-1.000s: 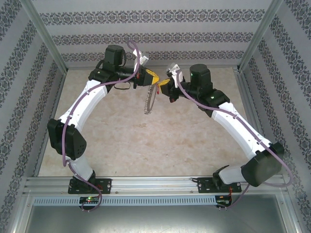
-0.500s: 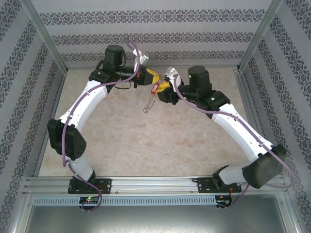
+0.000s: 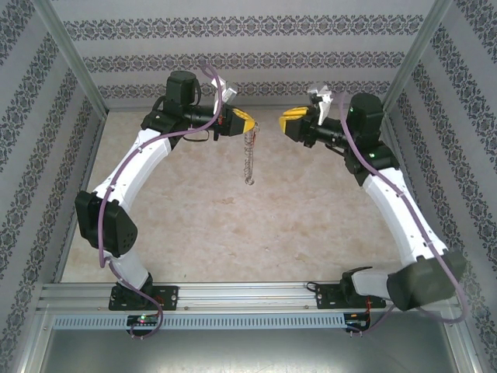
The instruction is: Put the keys on the keyring
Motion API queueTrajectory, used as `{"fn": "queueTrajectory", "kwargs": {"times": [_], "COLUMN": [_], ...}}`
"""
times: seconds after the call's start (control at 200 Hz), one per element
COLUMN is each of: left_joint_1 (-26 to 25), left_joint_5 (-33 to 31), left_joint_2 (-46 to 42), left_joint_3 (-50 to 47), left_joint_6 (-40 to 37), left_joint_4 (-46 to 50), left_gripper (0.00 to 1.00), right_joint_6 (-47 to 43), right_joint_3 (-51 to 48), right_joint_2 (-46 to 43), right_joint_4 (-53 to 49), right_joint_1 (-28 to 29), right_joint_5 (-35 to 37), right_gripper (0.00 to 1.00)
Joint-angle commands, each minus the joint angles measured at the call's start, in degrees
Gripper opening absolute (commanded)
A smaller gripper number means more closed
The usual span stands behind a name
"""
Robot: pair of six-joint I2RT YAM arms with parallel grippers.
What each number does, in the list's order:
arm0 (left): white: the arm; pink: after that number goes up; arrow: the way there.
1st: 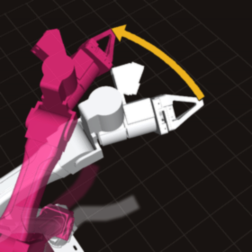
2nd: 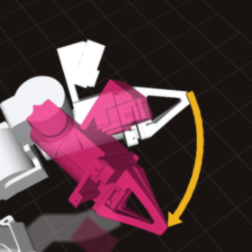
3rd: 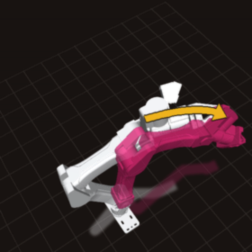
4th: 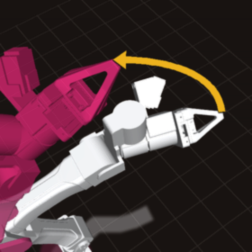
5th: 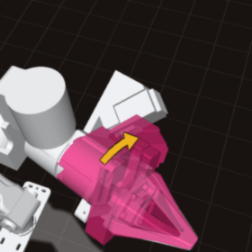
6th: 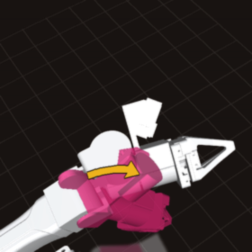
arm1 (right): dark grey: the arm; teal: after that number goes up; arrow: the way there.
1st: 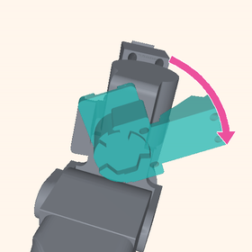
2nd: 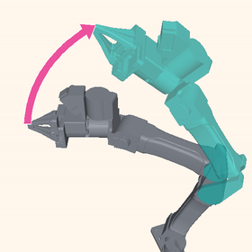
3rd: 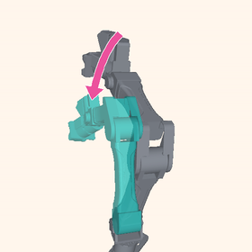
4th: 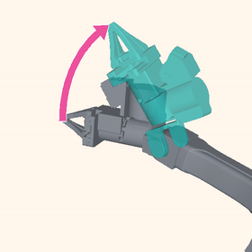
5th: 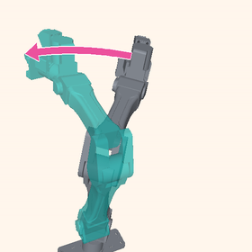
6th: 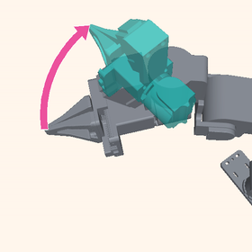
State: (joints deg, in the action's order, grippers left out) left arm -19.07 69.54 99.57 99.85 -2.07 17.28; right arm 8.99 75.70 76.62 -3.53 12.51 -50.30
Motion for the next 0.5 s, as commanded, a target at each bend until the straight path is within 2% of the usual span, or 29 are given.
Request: {"fn": "queueTrajectory", "kwargs": {"times": [0.0, 0.19, 0.495], "left_joint_1": [-0.2, -0.1, -0.1], "left_joint_5": [2.8, 2.2, 2.8], "left_joint_2": [-2.9, -3.1, -3.3], "left_joint_3": [-0.2, -0.6, -0.5], "left_joint_6": [0.4, 1.5, 1.6], "left_joint_4": [-3.1, -4.8, -5.2], "left_gripper": [0.00, 0.00, 0.00], "right_joint_6": [3.6, 3.7, 5.3], "right_joint_3": [2.6, 0.3, -8.6], "right_joint_2": [1.9, 2.1, -2.3], "right_joint_4": [3.9, 4.8, 6.9], "right_joint_1": [0.5, 2.7, 3.5], "right_joint_5": [-6.3, -5.5, 2.1], "right_gripper": [0.29, 0.39, 0.40]}}
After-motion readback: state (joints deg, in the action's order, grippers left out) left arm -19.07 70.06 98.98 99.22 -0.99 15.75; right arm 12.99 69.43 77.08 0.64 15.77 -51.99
